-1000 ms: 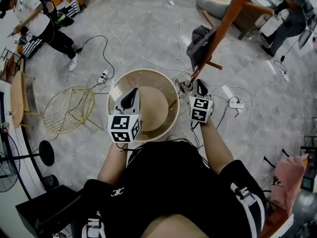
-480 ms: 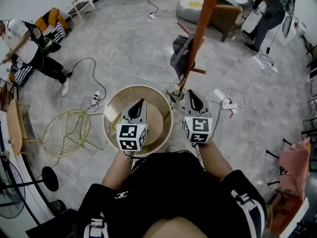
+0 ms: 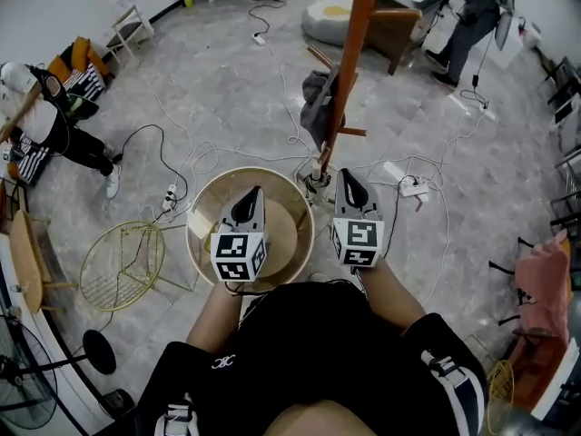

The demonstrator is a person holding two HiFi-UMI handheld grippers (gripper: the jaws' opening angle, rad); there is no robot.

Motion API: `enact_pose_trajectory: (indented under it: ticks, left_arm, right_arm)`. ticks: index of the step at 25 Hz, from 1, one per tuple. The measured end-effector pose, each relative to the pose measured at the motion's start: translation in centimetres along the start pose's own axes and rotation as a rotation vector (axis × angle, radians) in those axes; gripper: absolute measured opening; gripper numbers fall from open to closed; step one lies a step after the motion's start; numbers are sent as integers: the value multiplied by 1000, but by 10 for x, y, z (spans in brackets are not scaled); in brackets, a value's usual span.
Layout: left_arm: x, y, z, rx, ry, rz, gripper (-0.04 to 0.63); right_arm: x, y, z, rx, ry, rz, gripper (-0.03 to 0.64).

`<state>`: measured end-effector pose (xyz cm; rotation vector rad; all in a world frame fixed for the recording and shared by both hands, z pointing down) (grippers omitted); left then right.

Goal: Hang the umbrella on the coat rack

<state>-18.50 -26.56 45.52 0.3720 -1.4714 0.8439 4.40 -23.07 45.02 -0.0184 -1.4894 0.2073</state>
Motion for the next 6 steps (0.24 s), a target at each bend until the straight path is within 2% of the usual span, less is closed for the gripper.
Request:
enact_pose_trajectory:
  ticks: [6]
  left_arm:
    - [2,8,3,23,3,10,17]
  right_arm:
    - [0,9,15,-18,-5,5,15]
Point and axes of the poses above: the fingertips, and each gripper's own axes: y backward along the fingers, z to its left, x out of its underside, the point moved 8 cm from there along y, backward along the fingers, and after that the axes turned 8 degrees about x, right-handed, at the moved point
